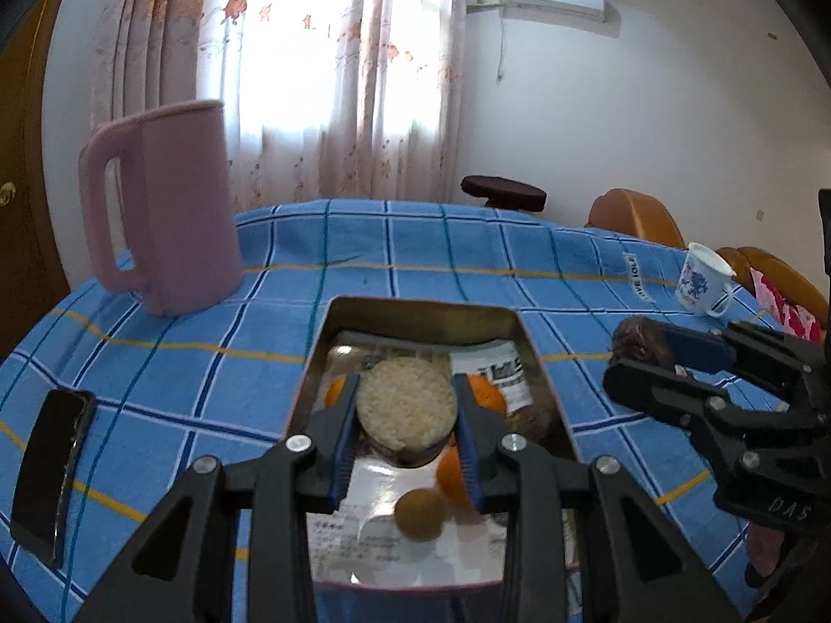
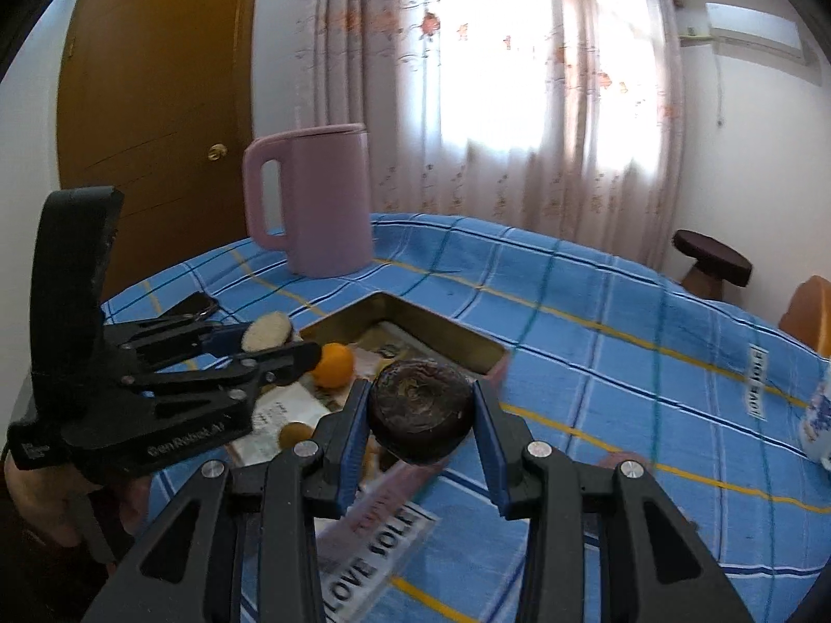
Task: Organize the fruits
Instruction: 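Open the right tool to drop the dark brown fruit into the box, then open the left tool to drop the beige slice into the box, then grasp the brown-and-white cylindrical piece with the right tool while the left tool grasps the purple sweet potato, then carry the sweet potato and cylindrical piece over the tin box with both tools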
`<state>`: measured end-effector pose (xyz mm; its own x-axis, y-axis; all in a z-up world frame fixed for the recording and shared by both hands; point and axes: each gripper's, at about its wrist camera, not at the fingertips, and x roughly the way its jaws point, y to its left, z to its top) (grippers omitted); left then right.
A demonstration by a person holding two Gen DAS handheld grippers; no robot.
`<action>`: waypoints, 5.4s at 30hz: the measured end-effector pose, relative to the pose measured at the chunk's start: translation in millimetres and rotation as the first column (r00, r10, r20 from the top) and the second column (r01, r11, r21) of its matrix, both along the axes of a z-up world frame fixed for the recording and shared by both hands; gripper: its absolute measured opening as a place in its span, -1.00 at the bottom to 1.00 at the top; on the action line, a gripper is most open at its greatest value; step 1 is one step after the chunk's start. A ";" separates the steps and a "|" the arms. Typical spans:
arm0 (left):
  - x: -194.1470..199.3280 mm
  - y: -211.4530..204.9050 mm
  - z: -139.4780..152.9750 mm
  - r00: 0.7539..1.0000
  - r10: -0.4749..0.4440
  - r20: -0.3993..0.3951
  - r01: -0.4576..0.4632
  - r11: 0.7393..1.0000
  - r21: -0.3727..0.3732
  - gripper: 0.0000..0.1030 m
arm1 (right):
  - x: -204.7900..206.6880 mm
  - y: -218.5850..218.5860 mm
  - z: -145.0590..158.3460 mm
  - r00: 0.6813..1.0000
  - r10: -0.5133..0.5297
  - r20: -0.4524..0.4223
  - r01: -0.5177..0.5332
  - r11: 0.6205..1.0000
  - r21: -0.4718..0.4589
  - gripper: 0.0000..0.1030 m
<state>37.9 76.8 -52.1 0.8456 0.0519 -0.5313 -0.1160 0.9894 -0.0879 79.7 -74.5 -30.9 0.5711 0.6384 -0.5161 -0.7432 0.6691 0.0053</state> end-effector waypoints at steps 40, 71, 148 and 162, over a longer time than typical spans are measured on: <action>1.0 14.3 -18.9 0.997 0.045 -0.065 -0.044 0.999 0.005 0.20 | -12.8 42.0 -38.9 0.990 0.122 -0.071 -0.130 0.984 -0.124 0.15; 56.6 -137.6 7.4 0.972 -0.226 -0.072 0.232 0.967 0.106 0.54 | 84.5 -129.0 -61.6 0.895 -0.376 -0.238 0.340 0.923 -0.179 0.03; 80.4 -166.8 -3.9 0.969 -0.247 0.021 0.245 0.967 0.068 0.02 | 45.3 -173.9 -26.9 0.884 -0.466 -0.041 0.467 0.882 0.061 -0.10; 62.5 -169.3 2.4 0.967 -0.232 0.107 0.221 0.969 0.109 0.02 | 33.1 -172.9 -21.0 0.886 -0.462 0.022 0.459 0.884 0.091 -0.10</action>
